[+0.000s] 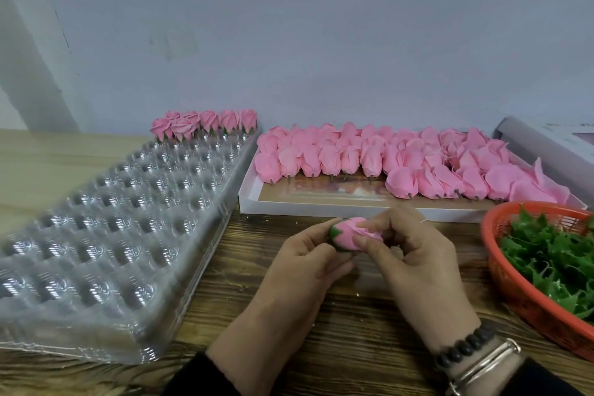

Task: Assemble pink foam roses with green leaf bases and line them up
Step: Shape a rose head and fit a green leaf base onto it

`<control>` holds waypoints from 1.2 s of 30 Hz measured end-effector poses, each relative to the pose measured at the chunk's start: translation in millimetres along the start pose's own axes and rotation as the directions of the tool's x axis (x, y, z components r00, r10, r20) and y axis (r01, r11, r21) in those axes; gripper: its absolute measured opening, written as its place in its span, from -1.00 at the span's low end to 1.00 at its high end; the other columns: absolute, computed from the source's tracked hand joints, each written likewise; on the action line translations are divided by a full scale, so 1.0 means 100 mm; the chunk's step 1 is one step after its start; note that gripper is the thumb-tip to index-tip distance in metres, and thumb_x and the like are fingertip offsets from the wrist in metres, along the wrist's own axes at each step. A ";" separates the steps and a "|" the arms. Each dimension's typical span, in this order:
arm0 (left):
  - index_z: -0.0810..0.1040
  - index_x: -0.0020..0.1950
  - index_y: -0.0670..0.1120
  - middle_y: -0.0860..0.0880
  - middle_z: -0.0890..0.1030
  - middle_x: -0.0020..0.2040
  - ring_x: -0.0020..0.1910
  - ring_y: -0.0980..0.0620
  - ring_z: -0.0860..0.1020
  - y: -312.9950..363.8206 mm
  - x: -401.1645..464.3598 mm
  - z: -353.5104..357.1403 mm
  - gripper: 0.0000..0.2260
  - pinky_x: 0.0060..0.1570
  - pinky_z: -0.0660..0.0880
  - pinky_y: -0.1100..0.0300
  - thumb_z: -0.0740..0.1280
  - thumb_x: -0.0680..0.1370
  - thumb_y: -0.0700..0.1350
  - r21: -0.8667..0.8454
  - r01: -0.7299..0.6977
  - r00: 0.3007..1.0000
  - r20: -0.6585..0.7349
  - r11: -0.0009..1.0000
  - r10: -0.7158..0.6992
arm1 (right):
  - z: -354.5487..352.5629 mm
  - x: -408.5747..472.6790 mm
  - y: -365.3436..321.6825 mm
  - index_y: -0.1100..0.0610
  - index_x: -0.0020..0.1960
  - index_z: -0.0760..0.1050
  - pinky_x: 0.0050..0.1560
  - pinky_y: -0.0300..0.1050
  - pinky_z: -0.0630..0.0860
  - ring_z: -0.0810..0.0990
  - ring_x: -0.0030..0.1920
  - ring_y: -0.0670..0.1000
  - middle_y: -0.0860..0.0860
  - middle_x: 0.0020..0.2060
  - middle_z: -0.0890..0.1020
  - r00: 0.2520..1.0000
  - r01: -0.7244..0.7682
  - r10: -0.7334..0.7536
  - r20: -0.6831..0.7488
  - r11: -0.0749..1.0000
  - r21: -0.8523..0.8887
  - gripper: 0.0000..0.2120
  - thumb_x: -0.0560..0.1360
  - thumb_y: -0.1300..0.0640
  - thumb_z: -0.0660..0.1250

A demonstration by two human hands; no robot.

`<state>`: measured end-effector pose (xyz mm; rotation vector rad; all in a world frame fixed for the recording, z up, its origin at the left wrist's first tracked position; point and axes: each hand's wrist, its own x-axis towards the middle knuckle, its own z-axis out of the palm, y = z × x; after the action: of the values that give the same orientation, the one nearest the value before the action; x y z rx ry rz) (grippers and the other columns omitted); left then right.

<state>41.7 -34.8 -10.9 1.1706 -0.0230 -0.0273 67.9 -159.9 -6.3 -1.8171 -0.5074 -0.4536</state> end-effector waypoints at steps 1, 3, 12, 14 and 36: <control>0.60 0.08 -0.14 -0.16 0.65 0.07 0.14 -0.03 0.58 -0.01 -0.01 0.01 -0.64 0.18 0.49 0.16 0.13 0.49 -0.44 0.003 -0.013 0.999 0.031 1.000 0.013 | 0.01 0.00 -0.01 -0.08 -0.34 0.51 -0.42 -0.48 0.37 0.50 -0.31 -0.05 -0.02 -0.31 0.54 1.000 0.010 -0.010 0.003 1.000 -0.003 -0.65 0.33 0.37 0.46; 0.58 0.13 -0.15 -0.15 0.65 0.08 0.15 -0.02 0.57 -0.01 -0.02 0.02 -0.65 0.18 0.49 0.16 0.22 0.42 -0.38 0.012 -0.026 0.997 0.067 1.000 0.025 | 0.00 0.00 -0.02 -0.07 -0.33 0.52 -0.42 -0.49 0.36 0.51 -0.33 -0.07 -0.05 -0.32 0.54 1.000 0.027 -0.027 -0.002 1.000 0.000 -0.65 0.32 0.39 0.46; 0.45 0.07 0.08 0.00 0.57 -0.02 -0.18 0.18 0.53 -0.02 -0.01 -0.03 -0.62 -0.14 0.50 0.31 0.42 0.38 -0.27 0.720 -0.158 0.977 0.012 0.676 0.215 | -0.04 0.01 -0.02 0.05 -0.30 0.51 -0.25 -0.53 0.34 0.47 -0.25 -0.26 -0.11 -0.35 0.47 0.991 0.118 -0.112 0.078 0.990 -0.080 -0.73 0.32 0.39 0.46; 0.44 -0.02 0.08 0.04 0.54 -0.05 -0.17 0.21 0.50 -0.02 -0.03 -0.02 -0.71 -0.20 0.45 0.37 0.43 0.35 -0.14 0.791 -0.164 0.964 0.001 0.589 0.267 | -0.04 -0.01 -0.04 0.10 -0.26 0.53 -0.27 -0.53 0.36 0.49 -0.24 -0.22 -0.10 -0.31 0.49 0.979 0.160 -0.149 0.141 0.985 -0.068 -0.80 0.34 0.37 0.46; 0.67 -0.09 -0.07 -0.06 0.66 -0.21 -0.15 0.02 0.65 0.09 -0.06 0.13 -0.78 -0.15 0.59 0.17 0.47 0.29 -0.10 -0.326 0.000 0.992 -0.122 0.945 -0.042 | 0.21 -0.14 -0.11 -0.10 -0.10 0.35 -0.21 -0.50 0.38 0.52 -0.16 -0.21 -0.16 -0.22 0.53 0.984 -0.023 0.026 0.178 1.000 -0.018 -0.58 0.29 0.31 0.44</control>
<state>35.7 -43.4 2.8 0.8390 0.1037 0.0245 51.6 -139.1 -11.3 -1.8870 -0.6046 -0.2797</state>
